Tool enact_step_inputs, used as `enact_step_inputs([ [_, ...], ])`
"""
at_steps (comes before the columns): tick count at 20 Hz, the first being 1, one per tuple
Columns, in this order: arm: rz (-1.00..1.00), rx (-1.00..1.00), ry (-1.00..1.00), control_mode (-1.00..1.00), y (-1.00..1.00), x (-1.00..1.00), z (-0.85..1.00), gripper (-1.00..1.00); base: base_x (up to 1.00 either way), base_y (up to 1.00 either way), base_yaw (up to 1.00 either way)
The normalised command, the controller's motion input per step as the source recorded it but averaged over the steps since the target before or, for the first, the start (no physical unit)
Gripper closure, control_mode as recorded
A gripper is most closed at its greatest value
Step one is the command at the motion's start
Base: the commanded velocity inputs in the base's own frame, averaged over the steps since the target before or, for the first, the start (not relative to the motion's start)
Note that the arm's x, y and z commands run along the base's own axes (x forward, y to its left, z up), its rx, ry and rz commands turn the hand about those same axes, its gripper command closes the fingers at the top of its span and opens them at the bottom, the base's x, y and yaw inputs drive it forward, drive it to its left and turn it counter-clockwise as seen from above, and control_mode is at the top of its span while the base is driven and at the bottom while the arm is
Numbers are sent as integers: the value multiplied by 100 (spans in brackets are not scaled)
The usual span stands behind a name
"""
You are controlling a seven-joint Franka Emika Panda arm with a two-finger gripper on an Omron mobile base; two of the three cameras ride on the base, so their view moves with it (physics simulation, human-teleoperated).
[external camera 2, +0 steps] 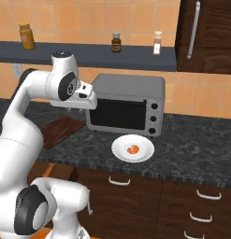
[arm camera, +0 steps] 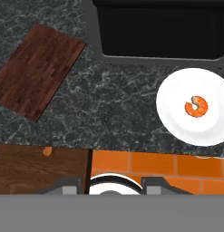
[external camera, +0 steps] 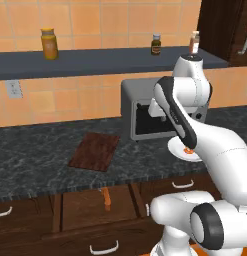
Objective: Pick up the knife from the drawer and place it on the cutting board. Then place the meat from the plate to the cutting board.
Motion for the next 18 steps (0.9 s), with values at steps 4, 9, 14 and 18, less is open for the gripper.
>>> enact_step_inputs([
  [4,2,0,0,100,0,0,-2,-100,0,0,11],
  [9,0,0,0,100,0,0,0,-100,-6,-36,47],
  [14,0,0,0,100,0,0,0,-100,-4,-56,57],
  [18,0,0,0,100,0,0,0,-100,-2,-38,83],
])
